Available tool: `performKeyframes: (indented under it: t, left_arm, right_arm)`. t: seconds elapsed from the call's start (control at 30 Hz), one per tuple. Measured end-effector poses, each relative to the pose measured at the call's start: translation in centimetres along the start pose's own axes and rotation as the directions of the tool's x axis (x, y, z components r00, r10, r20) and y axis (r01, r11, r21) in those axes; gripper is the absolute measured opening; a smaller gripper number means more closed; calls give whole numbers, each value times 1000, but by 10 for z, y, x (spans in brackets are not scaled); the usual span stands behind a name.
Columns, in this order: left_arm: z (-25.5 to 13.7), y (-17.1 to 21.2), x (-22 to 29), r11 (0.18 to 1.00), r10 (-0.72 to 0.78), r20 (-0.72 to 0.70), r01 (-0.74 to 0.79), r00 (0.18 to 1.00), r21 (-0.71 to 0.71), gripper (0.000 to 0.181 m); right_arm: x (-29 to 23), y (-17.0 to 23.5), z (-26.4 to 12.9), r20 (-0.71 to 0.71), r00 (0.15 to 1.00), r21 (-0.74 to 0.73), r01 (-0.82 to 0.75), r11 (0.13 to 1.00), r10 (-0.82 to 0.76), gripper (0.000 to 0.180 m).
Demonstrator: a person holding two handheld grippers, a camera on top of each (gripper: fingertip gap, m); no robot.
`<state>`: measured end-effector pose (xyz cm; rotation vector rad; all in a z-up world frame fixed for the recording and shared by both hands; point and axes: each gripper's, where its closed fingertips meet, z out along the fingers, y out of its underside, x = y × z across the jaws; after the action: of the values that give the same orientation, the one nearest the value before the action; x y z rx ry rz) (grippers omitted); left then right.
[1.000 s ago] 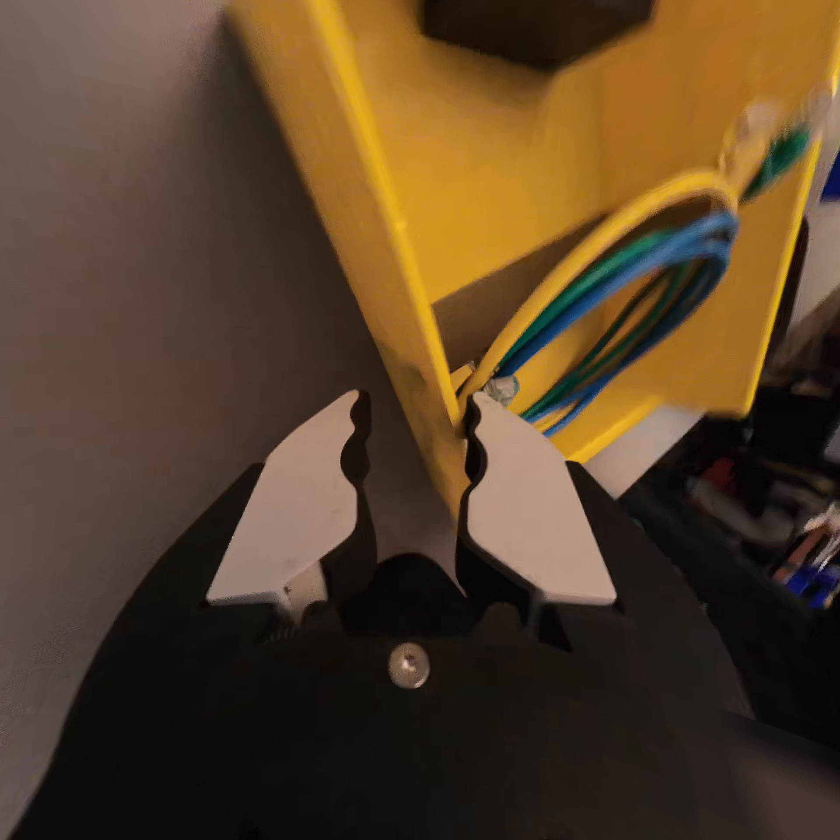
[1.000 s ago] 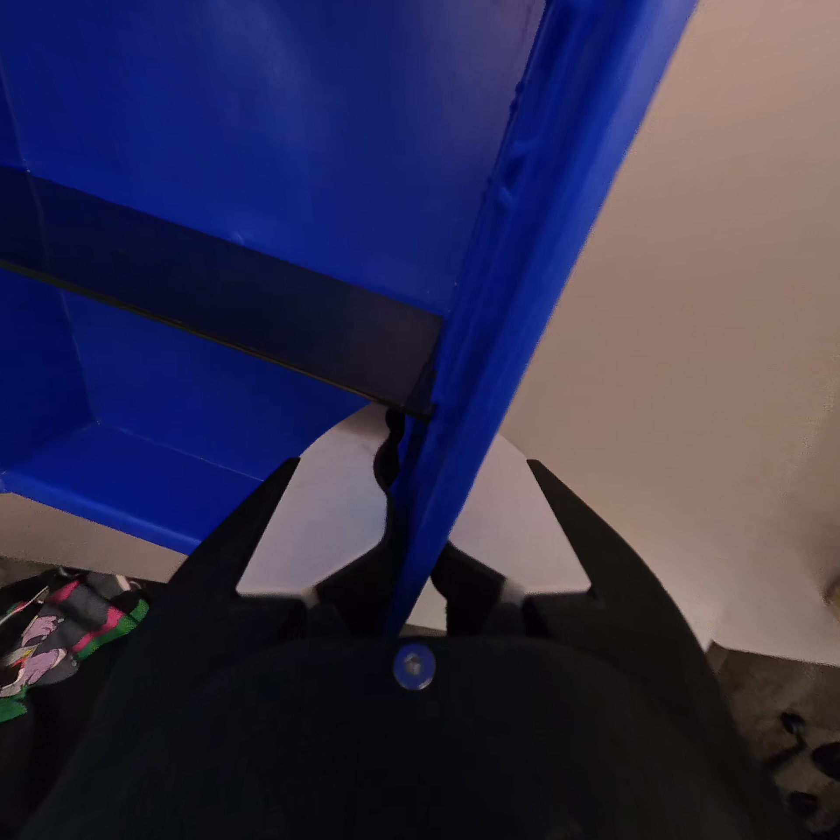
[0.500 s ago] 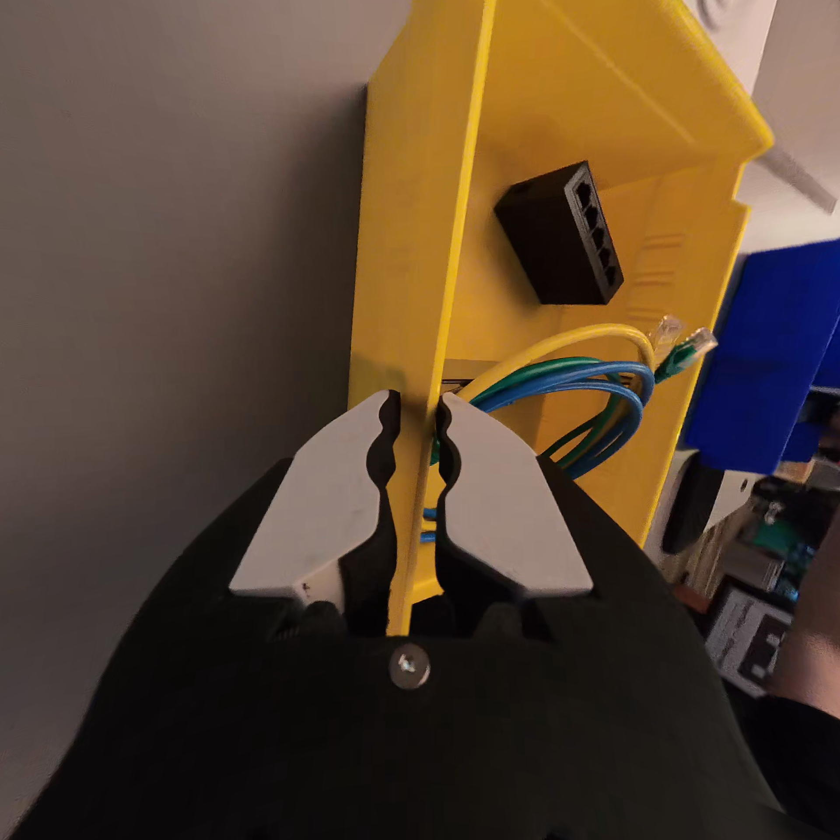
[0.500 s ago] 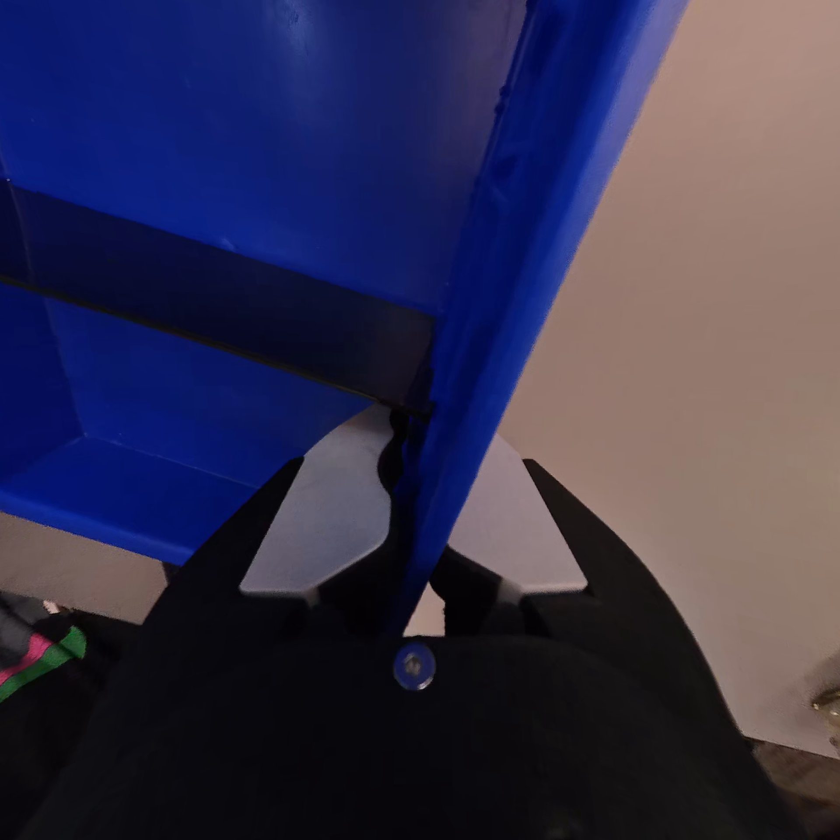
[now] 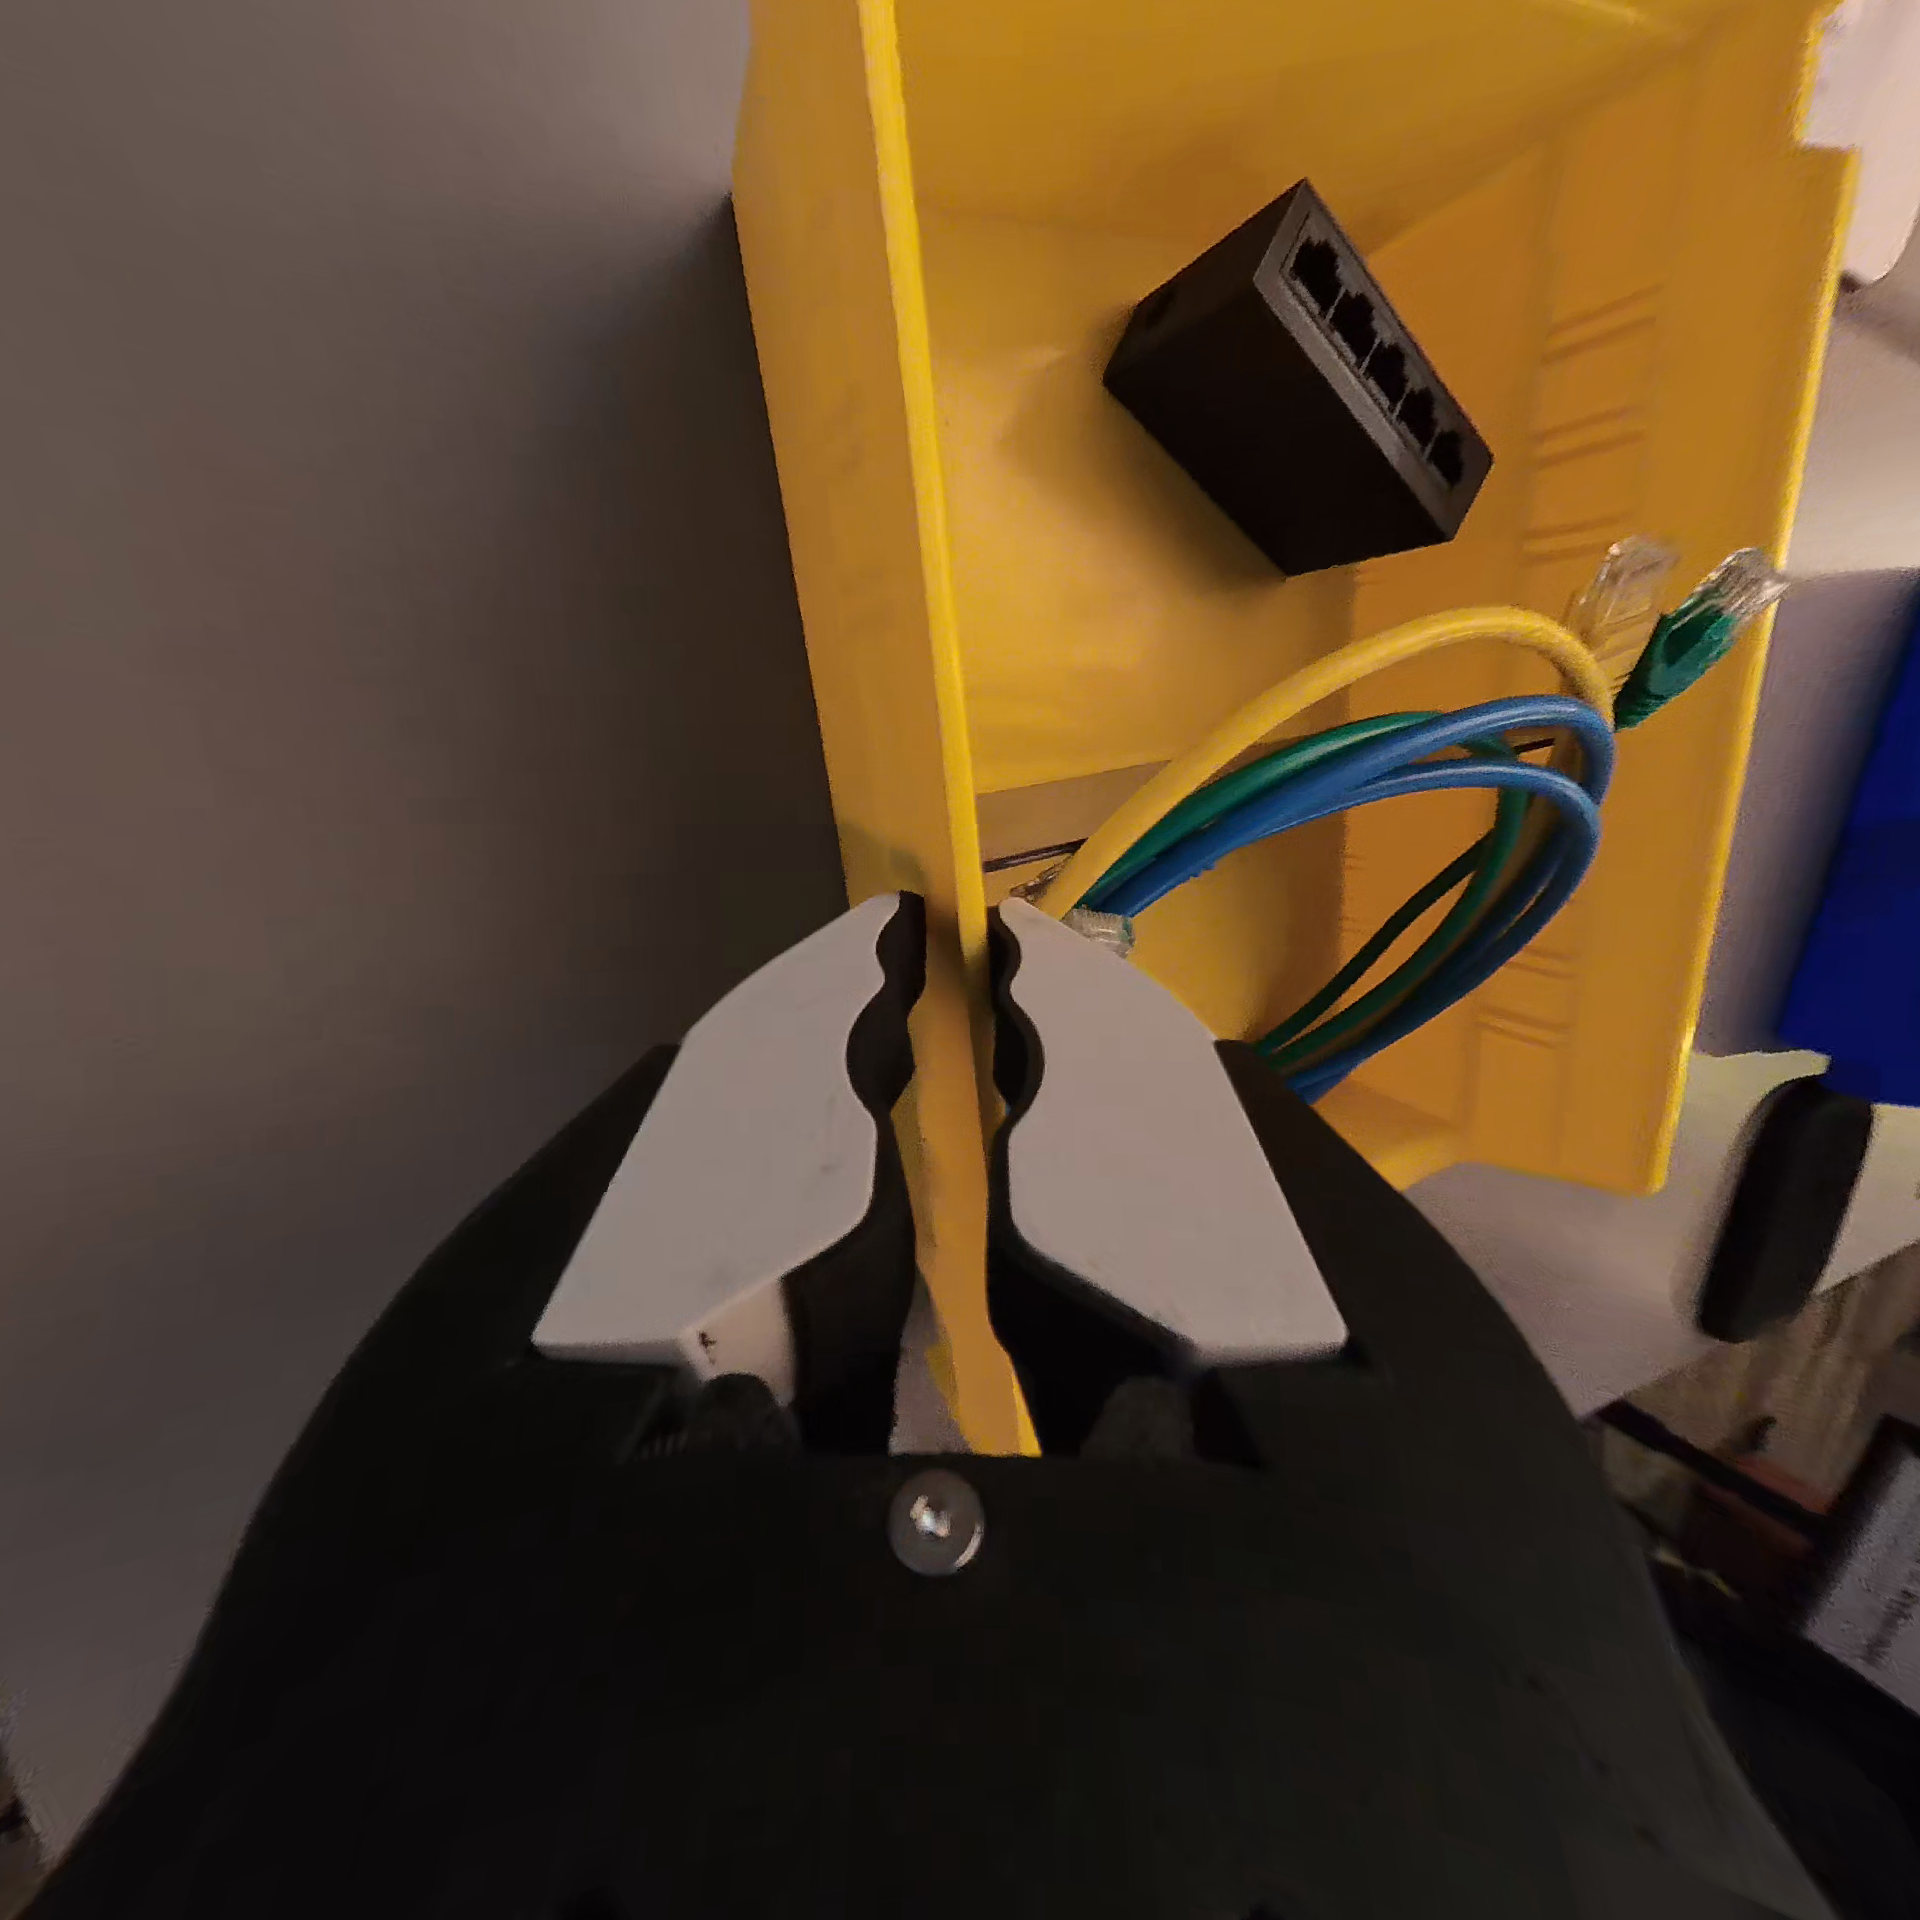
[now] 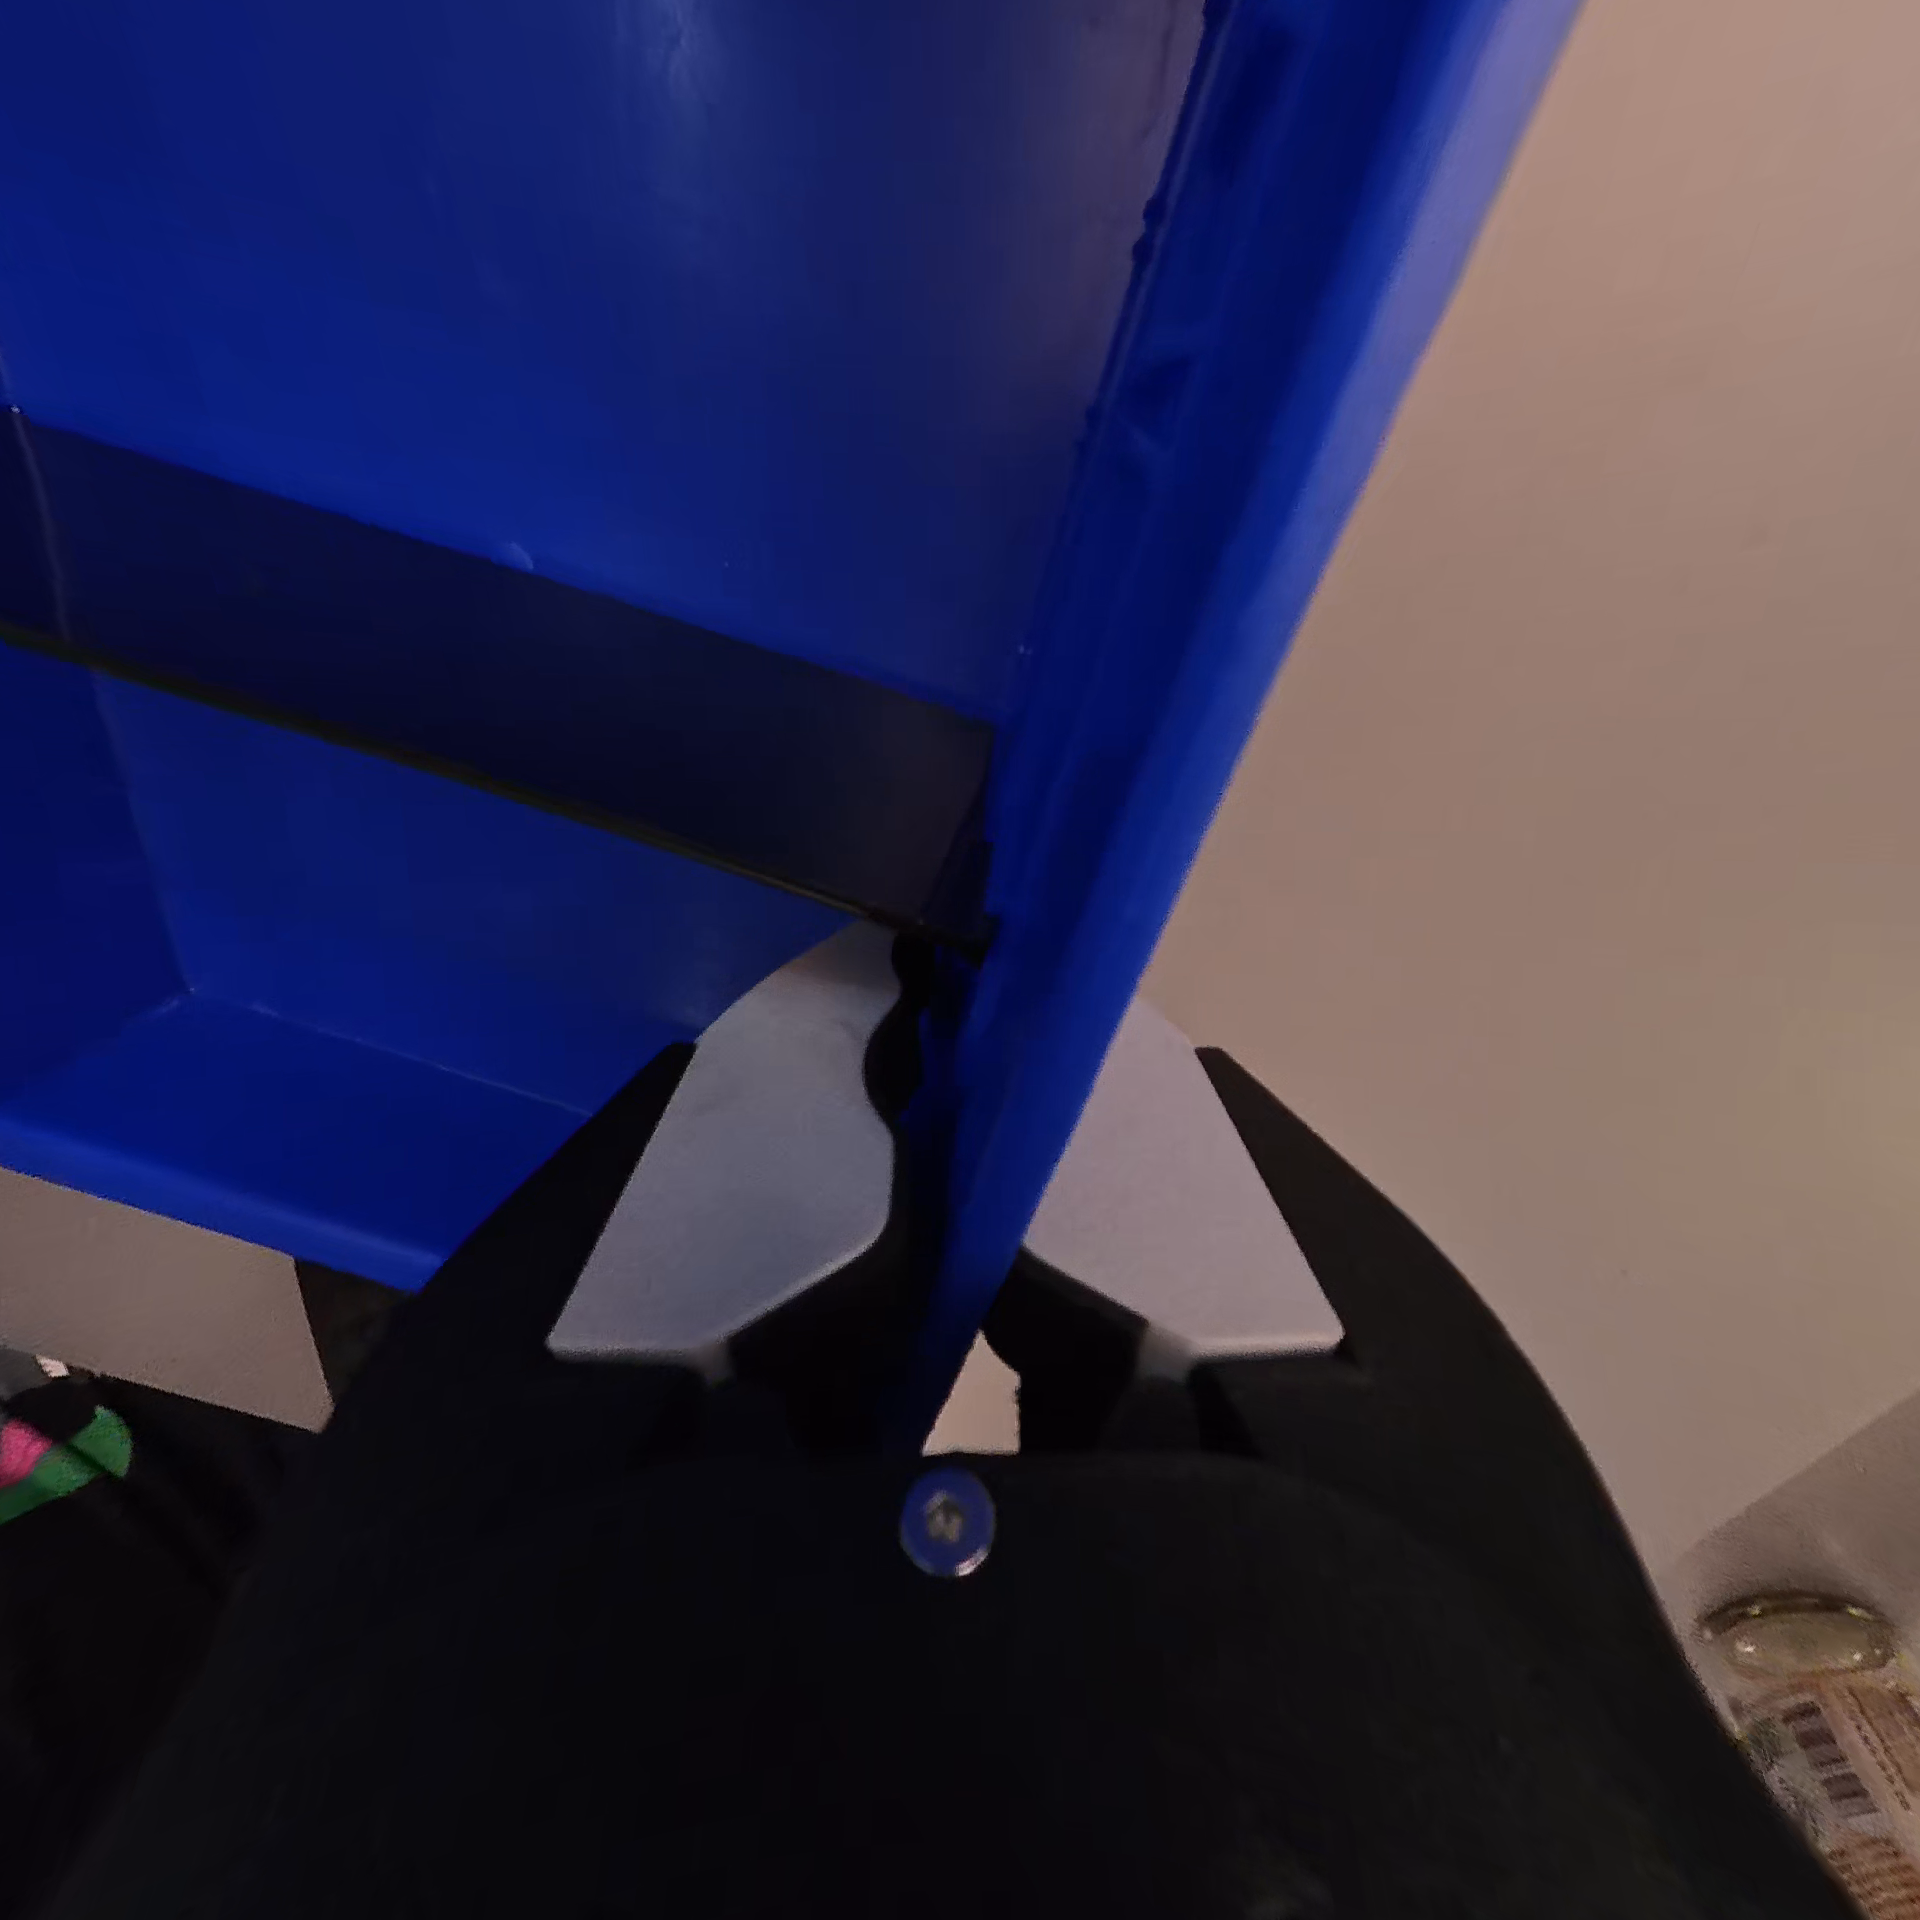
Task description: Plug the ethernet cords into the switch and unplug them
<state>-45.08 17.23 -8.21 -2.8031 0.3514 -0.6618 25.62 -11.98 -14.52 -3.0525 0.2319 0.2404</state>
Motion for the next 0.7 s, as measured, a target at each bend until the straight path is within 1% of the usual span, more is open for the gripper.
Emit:
performKeyframes:
  t: [0.13, 0.3, 0.43, 0.5, 0.57, 0.63, 0.7]
  left_arm:
    - [6, -5, 7, 992, 127, 59, -126, 990, -18, 8]
    - [9, -5, 9, 960, 281, 121, -278, 952, -40, 7]
    - [6, 0, 7, 961, 274, 80, -271, 958, -46, 8]
    - [4, 0, 2, 958, 286, 86, -283, 954, -45, 8]
    - [1, -3, -6, 946, 323, 146, -319, 935, -52, 6]
    - [-1, -6, -12, 925, 380, 219, -375, 899, -69, 5]
    - [-1, -6, -14, 925, 379, 253, -371, 890, -80, 5]
  right_arm:
    - [0, -4, 0, 2, 1000, -5, 27, 1000, -27, 7]
    - [-2, -6, 1, 8, 998, -4, 70, 998, -70, 7]
    - [-3, -6, 1, 27, 995, -6, 97, 995, -97, 10]
    - [-2, -6, 1, 30, 994, -7, 103, 995, -102, 10]
    - [0, -6, 1, 28, 994, -10, 104, 994, -104, 10]
    - [1, -6, 1, 21, 994, -15, 111, 994, -110, 9]
    - [1, -7, 1, 24, 994, -6, 111, 994, -111, 10]
